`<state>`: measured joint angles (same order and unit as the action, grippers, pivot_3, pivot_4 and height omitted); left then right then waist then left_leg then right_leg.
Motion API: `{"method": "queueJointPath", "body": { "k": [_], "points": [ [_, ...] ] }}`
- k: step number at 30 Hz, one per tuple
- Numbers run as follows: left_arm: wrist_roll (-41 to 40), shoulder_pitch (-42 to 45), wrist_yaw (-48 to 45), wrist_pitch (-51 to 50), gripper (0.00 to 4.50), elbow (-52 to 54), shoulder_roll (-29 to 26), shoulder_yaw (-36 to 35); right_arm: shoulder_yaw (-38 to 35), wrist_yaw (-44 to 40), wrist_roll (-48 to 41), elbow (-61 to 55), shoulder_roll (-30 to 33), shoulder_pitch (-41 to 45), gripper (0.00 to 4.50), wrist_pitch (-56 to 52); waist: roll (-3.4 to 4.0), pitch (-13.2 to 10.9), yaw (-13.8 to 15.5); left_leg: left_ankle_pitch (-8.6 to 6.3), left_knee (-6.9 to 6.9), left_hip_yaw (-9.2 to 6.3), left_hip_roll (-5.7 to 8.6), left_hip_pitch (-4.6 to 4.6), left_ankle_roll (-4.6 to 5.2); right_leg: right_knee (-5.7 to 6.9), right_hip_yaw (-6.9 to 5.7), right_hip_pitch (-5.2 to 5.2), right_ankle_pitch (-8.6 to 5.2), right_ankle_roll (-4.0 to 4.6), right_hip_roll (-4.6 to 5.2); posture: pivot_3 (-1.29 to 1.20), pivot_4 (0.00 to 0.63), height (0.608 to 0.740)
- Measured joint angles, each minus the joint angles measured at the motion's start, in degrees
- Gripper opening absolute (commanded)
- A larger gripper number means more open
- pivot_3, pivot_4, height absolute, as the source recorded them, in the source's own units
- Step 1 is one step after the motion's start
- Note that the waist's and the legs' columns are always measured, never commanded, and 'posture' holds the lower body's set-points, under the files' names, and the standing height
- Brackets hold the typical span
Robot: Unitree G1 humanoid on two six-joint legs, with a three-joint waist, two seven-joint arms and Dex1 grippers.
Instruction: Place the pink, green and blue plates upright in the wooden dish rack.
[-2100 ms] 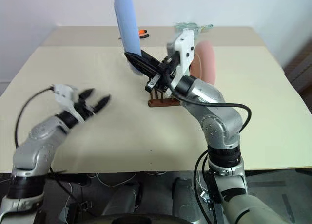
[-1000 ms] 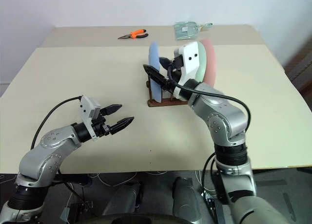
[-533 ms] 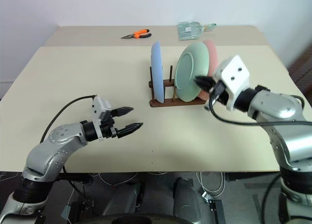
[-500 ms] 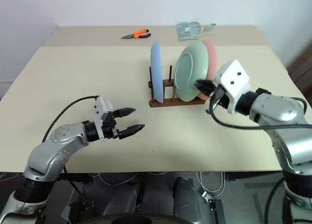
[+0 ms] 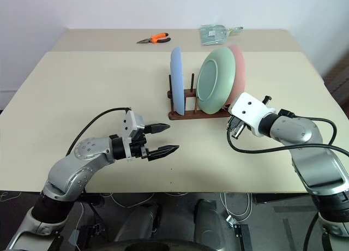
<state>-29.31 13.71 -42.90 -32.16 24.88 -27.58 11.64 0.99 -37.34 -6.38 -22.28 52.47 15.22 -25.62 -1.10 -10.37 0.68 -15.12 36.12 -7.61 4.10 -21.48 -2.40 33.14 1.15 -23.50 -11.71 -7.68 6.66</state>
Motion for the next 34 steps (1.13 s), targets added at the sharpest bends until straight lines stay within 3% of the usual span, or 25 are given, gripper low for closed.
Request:
{"method": "queueJointPath", "body": {
  "k": [4,15,23,27,34],
  "points": [
    [0.0,-0.3,0.6,0.0,3.94,0.0,0.0,-0.1,0.7,-1.0,-0.1,0.4,-3.0,2.6,0.07,1.1,0.00,0.0,0.0,0.00,0.00,-0.02,0.00,0.01,0.00,0.01,0.00,0.00,0.00,0.00,0.00,0.00,0.150,0.740],
    [0.1,-0.5,1.2,0.0,3.94,0.0,0.9,0.0,-0.2,-2.5,0.0,-1.6,-3.4,1.8,0.07,0.7,0.00,0.0,0.1,0.00,0.01,-0.04,0.02,0.01,0.00,0.03,-0.01,0.01,0.01,0.01,0.00,0.00,0.150,0.740],
    [3.9,-2.1,2.2,2.2,3.94,-4.5,-2.0,-3.1,-14.0,-8.3,-5.3,-3.4,-0.6,-12.5,0.07,-0.8,-0.01,0.0,0.1,0.00,-0.02,-0.05,0.02,0.06,0.01,0.05,-0.02,0.05,-0.01,-0.01,-0.01,0.00,0.150,0.740],
    [8.8,-4.8,3.6,8.2,3.94,-12.9,-6.9,-10.1,-23.3,-8.6,-11.1,0.5,-5.3,-15.9,0.07,-1.5,0.03,0.0,-0.4,0.00,0.01,0.01,-0.04,0.11,0.01,0.08,0.01,0.05,0.01,0.02,-0.05,0.00,0.150,0.740],
    [10.9,-7.8,4.3,12.9,3.94,-17.8,-7.9,-15.9,-23.9,-9.0,-12.3,8.7,-6.5,-15.9,0.07,1.7,0.03,0.0,0.1,-0.01,0.01,-0.02,0.01,0.06,0.01,0.05,0.00,0.05,0.04,0.05,0.06,0.00,0.150,0.740]
  ]
}}
